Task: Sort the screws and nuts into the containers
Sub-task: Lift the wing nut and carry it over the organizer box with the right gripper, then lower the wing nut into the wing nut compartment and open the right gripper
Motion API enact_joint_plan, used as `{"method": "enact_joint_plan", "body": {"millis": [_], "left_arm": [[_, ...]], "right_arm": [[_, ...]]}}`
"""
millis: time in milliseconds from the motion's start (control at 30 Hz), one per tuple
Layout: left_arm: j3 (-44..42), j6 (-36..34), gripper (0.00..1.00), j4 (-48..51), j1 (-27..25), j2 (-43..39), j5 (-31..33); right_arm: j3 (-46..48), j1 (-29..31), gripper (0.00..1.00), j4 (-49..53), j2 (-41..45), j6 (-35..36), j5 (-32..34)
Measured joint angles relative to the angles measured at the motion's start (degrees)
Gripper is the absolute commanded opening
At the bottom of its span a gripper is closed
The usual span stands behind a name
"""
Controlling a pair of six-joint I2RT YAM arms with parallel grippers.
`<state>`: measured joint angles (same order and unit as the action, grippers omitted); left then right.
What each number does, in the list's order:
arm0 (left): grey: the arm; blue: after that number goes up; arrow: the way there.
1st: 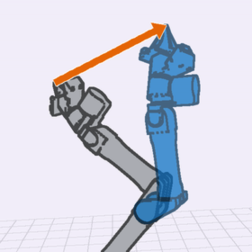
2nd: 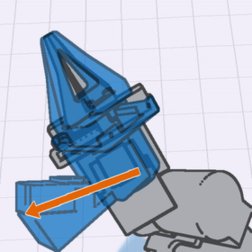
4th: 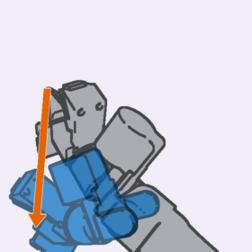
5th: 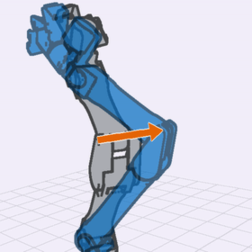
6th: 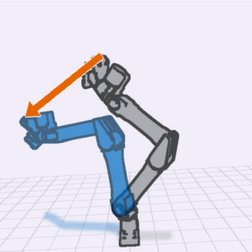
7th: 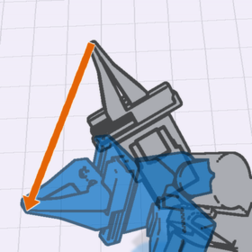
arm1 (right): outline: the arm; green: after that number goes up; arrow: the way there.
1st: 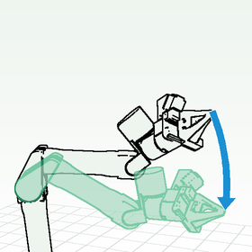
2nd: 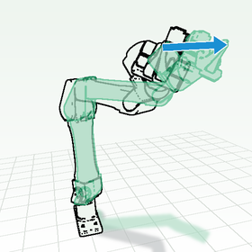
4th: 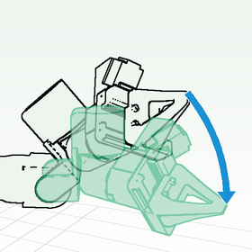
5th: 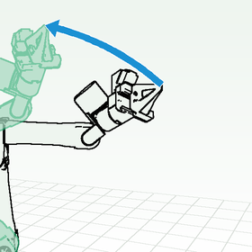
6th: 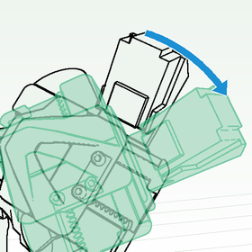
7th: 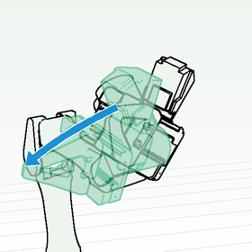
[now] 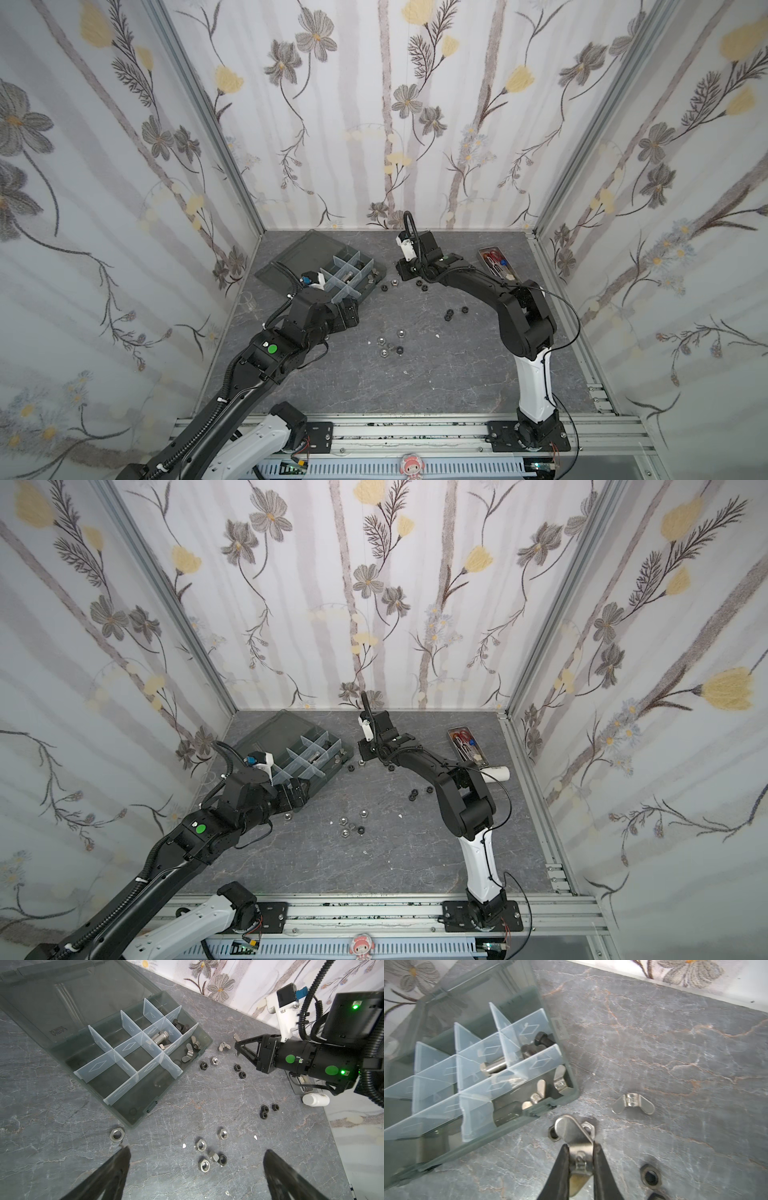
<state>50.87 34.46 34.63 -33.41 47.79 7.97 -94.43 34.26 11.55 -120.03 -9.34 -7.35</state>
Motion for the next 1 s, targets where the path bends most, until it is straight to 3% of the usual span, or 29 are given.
{"method": "enact_joint_plan", "body": {"millis": [200,533,1000], "left_arm": [[-0.63,0.00,1.00,0.44,-0.02,-1.75,0.42],[-1.46,0.00,1.00,1.62,0.07,-3.30,1.03],[-2.12,0.00,1.00,2.84,0.11,-4.11,1.09]], "right_arm": [[-0.90,2.43,0.02,-0.61,-0.57,-2.34,-2.93],[-9.79,5.31,0.03,-1.14,-8.96,-5.46,-5.95],[-17.27,5.53,0.09,-1.49,-17.16,-8.63,-7.32]]}}
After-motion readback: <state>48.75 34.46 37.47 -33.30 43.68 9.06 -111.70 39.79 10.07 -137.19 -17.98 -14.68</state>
